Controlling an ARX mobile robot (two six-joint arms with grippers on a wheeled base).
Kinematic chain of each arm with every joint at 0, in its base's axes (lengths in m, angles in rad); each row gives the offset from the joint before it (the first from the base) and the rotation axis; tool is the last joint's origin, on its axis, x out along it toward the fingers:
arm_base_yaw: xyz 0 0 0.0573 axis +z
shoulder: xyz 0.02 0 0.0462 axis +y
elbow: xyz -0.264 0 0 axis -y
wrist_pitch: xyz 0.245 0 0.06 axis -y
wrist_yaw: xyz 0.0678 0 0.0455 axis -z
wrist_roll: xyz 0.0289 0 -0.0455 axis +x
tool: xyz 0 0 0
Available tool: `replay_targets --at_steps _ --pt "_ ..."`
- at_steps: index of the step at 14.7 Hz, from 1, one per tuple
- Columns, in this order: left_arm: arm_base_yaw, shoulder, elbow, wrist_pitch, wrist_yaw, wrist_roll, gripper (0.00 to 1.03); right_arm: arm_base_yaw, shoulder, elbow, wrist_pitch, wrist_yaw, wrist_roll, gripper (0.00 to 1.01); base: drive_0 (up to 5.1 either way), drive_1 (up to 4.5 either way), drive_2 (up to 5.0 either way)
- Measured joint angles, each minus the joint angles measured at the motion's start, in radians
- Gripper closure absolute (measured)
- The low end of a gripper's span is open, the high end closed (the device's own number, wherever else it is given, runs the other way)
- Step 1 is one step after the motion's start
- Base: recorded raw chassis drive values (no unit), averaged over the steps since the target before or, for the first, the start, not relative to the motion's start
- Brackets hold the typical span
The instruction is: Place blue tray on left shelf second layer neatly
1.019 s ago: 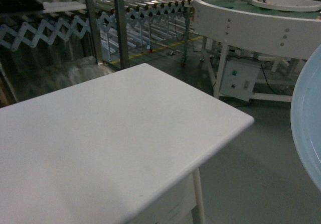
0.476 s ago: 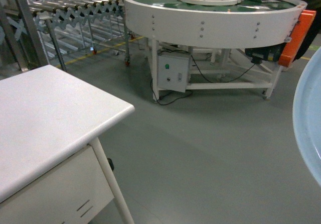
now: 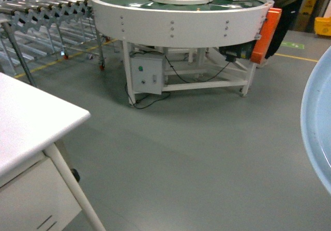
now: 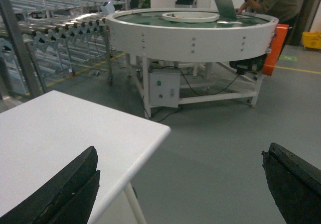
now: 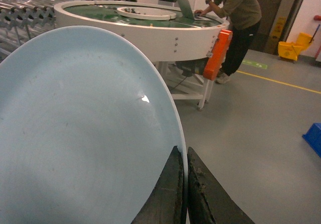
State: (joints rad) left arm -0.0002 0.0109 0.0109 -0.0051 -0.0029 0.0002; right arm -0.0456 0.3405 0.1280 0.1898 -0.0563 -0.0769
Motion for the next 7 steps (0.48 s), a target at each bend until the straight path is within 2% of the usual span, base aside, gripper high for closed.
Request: replay_targets --at_steps 7 --pt "0.0 0.0 0.0 0.002 0.002 0.0 0.05 0.0 0.0 0.0 0.001 0.0 0.0 0.99 3.4 -3.95 -4.0"
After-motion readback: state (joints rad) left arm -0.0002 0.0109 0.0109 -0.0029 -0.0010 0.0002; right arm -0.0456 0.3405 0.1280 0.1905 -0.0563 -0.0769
